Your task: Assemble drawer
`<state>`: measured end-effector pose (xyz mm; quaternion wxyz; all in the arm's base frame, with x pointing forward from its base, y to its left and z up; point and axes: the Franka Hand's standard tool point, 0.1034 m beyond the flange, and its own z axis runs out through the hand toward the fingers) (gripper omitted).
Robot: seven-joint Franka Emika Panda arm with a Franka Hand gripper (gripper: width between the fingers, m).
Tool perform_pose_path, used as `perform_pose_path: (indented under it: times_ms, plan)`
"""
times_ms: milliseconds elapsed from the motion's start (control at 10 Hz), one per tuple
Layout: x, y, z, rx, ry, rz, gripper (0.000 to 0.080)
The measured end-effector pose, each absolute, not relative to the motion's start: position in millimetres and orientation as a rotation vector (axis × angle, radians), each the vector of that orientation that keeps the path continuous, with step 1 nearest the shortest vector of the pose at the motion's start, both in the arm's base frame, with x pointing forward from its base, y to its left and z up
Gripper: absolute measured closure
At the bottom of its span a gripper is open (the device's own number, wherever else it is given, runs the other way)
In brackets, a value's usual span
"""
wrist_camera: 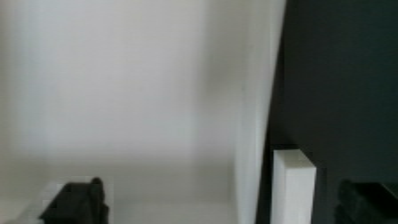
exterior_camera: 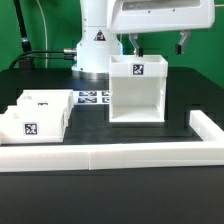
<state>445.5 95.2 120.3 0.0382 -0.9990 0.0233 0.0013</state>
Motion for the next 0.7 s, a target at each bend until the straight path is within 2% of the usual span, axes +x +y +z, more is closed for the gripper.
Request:
perform_pose_path:
  times_ms: [400,600,700]
  plan:
    - [430.2,102.3,100.7,-3.034,0.164,0.018,0.0150]
    - [429.8,102.5,99.5,-3.037,0.170,0.024,0.0177]
    - [429.8,102.5,99.4,-3.037,0.170,0.024,0.0357]
